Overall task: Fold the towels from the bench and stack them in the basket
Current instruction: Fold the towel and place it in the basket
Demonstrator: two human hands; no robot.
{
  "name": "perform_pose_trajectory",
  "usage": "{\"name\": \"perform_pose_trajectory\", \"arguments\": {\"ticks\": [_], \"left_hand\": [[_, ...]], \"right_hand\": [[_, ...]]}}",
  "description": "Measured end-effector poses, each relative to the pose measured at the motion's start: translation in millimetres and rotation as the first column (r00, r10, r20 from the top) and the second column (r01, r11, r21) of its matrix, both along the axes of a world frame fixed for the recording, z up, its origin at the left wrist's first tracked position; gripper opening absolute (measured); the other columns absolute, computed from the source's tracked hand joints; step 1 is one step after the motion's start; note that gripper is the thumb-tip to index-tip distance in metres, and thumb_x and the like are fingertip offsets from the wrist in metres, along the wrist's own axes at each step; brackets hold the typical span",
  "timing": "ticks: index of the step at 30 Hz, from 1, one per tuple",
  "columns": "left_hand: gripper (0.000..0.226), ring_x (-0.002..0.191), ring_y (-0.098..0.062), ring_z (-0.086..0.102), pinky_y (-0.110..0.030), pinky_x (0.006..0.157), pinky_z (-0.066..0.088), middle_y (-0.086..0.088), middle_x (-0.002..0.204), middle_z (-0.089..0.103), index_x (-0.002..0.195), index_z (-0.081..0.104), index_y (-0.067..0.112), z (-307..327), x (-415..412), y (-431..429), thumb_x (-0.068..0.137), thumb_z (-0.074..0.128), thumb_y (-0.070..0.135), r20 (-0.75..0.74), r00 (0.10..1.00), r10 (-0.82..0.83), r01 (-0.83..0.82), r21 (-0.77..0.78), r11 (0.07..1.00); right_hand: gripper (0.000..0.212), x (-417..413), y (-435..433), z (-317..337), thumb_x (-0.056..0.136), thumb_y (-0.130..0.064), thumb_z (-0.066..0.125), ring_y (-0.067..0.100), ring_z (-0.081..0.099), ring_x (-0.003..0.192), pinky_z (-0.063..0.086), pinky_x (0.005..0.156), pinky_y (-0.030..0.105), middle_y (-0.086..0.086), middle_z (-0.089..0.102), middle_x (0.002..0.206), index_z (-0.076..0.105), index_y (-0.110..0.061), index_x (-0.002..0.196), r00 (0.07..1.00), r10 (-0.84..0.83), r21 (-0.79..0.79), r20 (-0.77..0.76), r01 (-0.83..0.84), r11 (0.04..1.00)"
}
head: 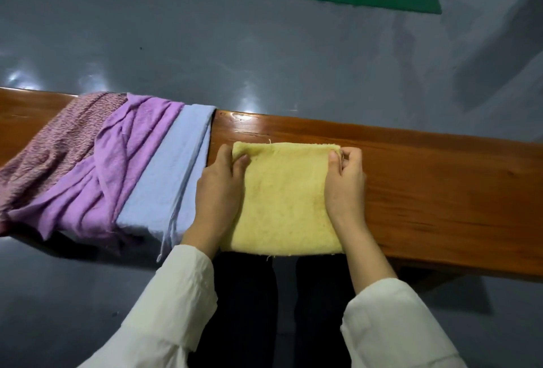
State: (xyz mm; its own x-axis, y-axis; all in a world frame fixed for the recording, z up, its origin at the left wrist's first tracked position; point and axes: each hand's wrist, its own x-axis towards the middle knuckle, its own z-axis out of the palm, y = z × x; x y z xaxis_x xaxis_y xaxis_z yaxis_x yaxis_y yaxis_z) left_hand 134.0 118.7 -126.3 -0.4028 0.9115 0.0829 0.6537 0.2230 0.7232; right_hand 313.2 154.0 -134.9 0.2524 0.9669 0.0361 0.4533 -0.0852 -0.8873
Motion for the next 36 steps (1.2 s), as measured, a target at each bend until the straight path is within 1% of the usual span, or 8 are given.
{"name": "perform_pose_trajectory", "arguments": {"ticks": [7, 11, 14, 18, 23, 28, 31, 36], "left_hand": [[0.023, 0.071, -0.024, 0.045, -0.033, 0.06, 0.021, 0.006, 0.068, 0.047, 0.087, 0.041, 0.017, -0.6, -2.5, 3.0, 0.098, 0.046, 0.037, 0.015, 1.0, 0.015, -0.015, -0.035, 0.999], [0.035, 0.083, -0.019, 0.052, -0.029, 0.064, 0.029, 0.005, 0.085, 0.054, 0.109, 0.049, 0.012, 9.0, -7.3, -0.6, 0.092, 0.057, 0.041, 0.139, 0.988, 0.062, -0.048, -0.097, 0.994], [0.046, 0.087, -0.023, 0.055, -0.031, 0.069, 0.036, -0.002, 0.093, 0.059, 0.108, 0.05, 0.009, 12.9, -15.8, -12.0, 0.084, 0.067, 0.044, 0.005, 0.993, 0.117, -0.114, -0.176, 0.978], [0.043, 0.091, -0.032, 0.06, -0.033, 0.067, 0.041, -0.009, 0.088, 0.065, 0.09, 0.06, 0.008, 11.1, -13.0, -16.4, 0.075, 0.075, 0.046, -0.151, 0.988, 0.043, -0.094, -0.346, 0.933], [0.041, 0.064, -0.025, 0.054, -0.033, 0.059, 0.046, -0.004, 0.063, 0.053, 0.068, 0.053, 0.011, 21.4, -12.0, -4.0, 0.073, 0.076, 0.044, 0.053, 0.997, 0.051, -0.015, -0.534, 0.846], [0.026, 0.077, -0.016, 0.056, -0.028, 0.06, 0.04, -0.001, 0.089, 0.059, 0.099, 0.056, 0.013, 21.8, -2.6, -8.9, 0.087, 0.062, 0.036, 0.382, 0.923, 0.045, 0.155, -0.477, 0.865], [0.034, 0.089, -0.02, 0.057, -0.029, 0.072, 0.038, -0.004, 0.099, 0.062, 0.11, 0.059, 0.011, 12.5, -2.2, -17.1, 0.091, 0.058, 0.039, 0.327, 0.945, 0.014, 0.105, -0.342, 0.934], [0.027, 0.078, -0.01, 0.055, -0.022, 0.061, 0.037, 0.002, 0.086, 0.059, 0.1, 0.055, 0.006, 13.2, -1.9, -35.0, 0.095, 0.055, 0.033, 0.351, 0.936, -0.023, 0.068, -0.115, 0.991]], "right_hand": [[0.023, -2.9, 0.8, 5.3, 0.101, -0.031, 0.04, 0.012, 0.047, 0.07, 0.037, 0.057, 0.029, -0.007, 0.05, 0.078, 0.049, -0.011, 0.109, 0.993, 0.031, -0.064, 0.114, -0.024, 0.998], [0.048, 6.9, -9.4, 16.7, 0.091, -0.046, 0.056, 0.019, 0.048, 0.111, 0.044, 0.095, 0.039, 0.001, 0.051, 0.12, 0.044, -0.013, 0.124, 0.974, 0.093, -0.217, 0.206, -0.048, 0.975], [0.071, 10.9, -20.8, 25.2, 0.082, -0.052, 0.066, 0.026, 0.047, 0.119, 0.042, 0.1, 0.039, 0.008, 0.051, 0.127, 0.041, -0.006, 0.129, 0.913, 0.165, -0.357, 0.372, -0.023, 0.934], [0.068, 3.7, -21.8, 31.8, 0.081, -0.053, 0.067, 0.032, 0.056, 0.108, 0.048, 0.091, 0.044, 0.013, 0.06, 0.117, 0.047, -0.001, 0.119, 0.823, 0.25, -0.486, 0.51, 0.036, 0.873], [0.041, 6.0, -5.4, 45.5, 0.079, -0.047, 0.072, 0.028, 0.059, 0.097, 0.049, 0.077, 0.038, 0.004, 0.06, 0.098, 0.046, -0.016, 0.076, 0.894, 0.34, -0.627, 0.291, -0.09, 0.773], [0.01, 0.7, -16.3, 39.5, 0.084, -0.032, 0.061, 0.022, 0.063, 0.093, 0.054, 0.084, 0.044, 0.0, 0.064, 0.098, 0.056, -0.023, 0.087, 0.938, 0.345, -0.502, -0.026, -0.311, 0.807], [0.028, -0.2, -30.2, 29.3, 0.093, -0.037, 0.054, 0.02, 0.063, 0.098, 0.052, 0.089, 0.045, -0.001, 0.065, 0.111, 0.057, -0.021, 0.116, 0.943, 0.274, -0.429, -0.188, -0.33, 0.841], [0.012, 12.6, -46.1, 30.5, 0.098, -0.027, 0.051, 0.016, 0.064, 0.1, 0.053, 0.088, 0.04, -0.008, 0.065, 0.107, 0.056, -0.028, 0.109, 0.921, 0.199, -0.218, -0.334, -0.281, 0.935]]}}
